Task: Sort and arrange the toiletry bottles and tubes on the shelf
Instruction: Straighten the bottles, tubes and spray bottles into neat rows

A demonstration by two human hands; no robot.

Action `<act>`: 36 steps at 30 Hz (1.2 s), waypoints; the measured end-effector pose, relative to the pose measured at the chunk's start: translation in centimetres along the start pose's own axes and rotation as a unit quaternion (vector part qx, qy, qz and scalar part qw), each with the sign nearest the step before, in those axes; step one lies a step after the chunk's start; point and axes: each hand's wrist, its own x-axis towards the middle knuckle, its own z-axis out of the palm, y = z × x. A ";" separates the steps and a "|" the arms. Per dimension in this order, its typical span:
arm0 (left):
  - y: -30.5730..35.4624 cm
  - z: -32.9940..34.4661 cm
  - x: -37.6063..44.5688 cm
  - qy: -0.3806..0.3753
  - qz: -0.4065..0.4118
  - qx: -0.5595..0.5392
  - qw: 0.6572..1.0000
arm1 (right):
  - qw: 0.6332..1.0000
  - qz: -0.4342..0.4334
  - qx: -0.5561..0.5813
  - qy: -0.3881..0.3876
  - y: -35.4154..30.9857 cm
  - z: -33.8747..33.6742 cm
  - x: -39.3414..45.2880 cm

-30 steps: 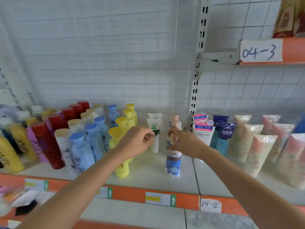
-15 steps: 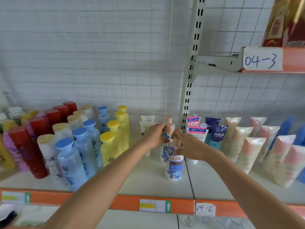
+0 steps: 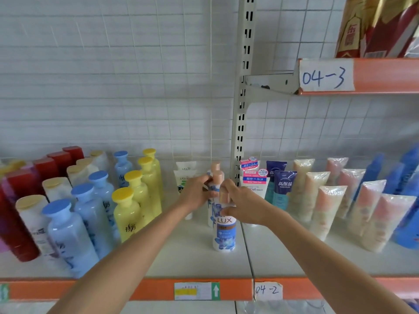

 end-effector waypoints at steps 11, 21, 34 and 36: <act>0.7 -2.2 -3.3 0.021 0.001 0.103 0.994 | 0.999 -0.042 0.007 -0.008 0.6 0.1 0.4; 1.2 -11.8 -10.1 0.075 0.088 0.212 0.970 | 0.970 -0.117 -0.211 0.009 -2.7 -1.0 1.5; -9.5 -25.6 -10.9 0.114 -0.052 0.165 0.978 | 0.977 -0.189 -0.053 0.078 -17.7 2.3 9.6; -10.7 -26.3 -10.1 0.083 -0.066 0.142 0.984 | 0.979 -0.184 -0.073 0.055 -19.7 2.5 11.9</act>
